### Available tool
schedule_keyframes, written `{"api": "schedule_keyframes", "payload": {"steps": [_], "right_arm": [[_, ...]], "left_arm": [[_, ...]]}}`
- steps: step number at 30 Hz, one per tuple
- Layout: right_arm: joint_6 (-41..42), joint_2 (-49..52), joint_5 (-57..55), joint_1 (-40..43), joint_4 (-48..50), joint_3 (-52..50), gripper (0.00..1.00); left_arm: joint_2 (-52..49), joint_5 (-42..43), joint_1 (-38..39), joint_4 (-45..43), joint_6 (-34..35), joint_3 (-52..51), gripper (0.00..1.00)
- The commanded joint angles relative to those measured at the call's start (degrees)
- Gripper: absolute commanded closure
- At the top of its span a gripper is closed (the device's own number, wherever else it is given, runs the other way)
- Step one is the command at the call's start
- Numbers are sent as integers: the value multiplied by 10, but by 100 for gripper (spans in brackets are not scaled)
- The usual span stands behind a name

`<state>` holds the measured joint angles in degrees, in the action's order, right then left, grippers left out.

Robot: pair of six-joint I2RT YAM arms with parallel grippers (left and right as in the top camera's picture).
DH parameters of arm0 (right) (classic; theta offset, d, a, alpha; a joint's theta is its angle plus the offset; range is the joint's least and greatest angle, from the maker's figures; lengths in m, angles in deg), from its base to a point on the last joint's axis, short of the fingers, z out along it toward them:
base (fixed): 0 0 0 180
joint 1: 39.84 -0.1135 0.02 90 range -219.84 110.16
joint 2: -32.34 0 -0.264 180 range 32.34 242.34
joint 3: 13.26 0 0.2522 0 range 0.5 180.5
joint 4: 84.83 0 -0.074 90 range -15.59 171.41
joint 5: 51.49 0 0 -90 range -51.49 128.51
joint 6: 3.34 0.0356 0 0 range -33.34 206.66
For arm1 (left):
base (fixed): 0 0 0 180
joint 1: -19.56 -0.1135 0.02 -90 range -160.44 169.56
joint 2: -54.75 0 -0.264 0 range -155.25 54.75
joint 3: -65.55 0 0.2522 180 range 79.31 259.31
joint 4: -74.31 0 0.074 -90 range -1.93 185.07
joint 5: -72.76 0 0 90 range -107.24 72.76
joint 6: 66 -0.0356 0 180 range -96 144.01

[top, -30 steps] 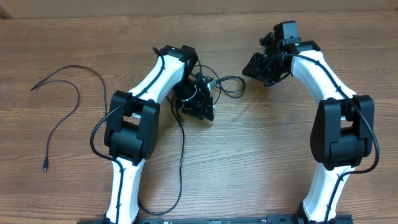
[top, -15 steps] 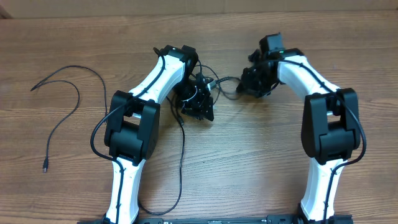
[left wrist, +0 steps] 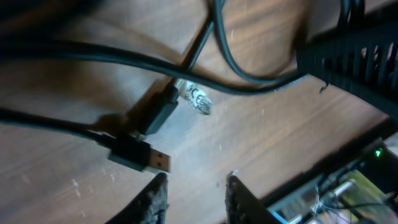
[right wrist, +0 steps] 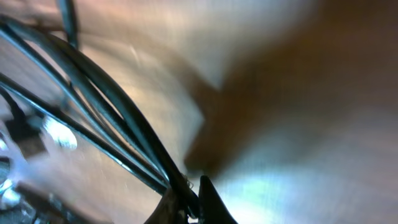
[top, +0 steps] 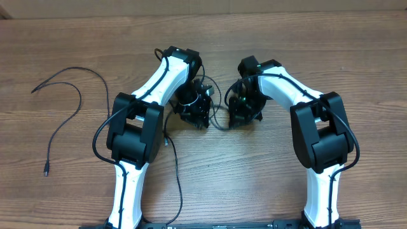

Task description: Untangle cables

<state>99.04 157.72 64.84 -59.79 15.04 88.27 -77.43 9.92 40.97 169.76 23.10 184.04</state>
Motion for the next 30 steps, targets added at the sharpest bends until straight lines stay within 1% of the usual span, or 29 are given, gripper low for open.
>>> {"api": "schedule_keyframes", "payload": {"steps": [1,2,4,5,6,9,12,16,18,24,27,30], "right_arm": [[-63,-3,54,12,-31,-3,89],[-74,-7,62,18,-44,0,84],[-100,-17,78,36,-74,9,67],[-114,-23,87,46,-87,12,52],[-132,-30,95,60,-99,13,0],[-153,-34,94,85,-105,13,0],[-153,-33,61,115,-104,12,0],[-90,-33,-20,158,-98,12,0],[-74,-33,-37,182,-89,12,0],[-59,-32,-29,254,-63,11,0],[-59,-32,-18,275,-61,11,0],[-59,-32,-18,282,-62,11,0]], "left_arm": [[5,0,0,12,-26,22,71],[10,1,0,12,-26,23,71],[23,2,0,12,-25,23,69],[29,6,0,12,-26,23,67],[33,16,1,13,-25,23,65],[34,45,8,12,-26,23,64],[34,45,28,5,-26,23,62],[33,10,59,3,-25,23,60],[33,-19,78,3,-25,23,59],[33,-93,124,-19,-25,23,59],[33,-109,140,-41,-25,23,56],[33,-113,146,-60,-25,23,56]]}}
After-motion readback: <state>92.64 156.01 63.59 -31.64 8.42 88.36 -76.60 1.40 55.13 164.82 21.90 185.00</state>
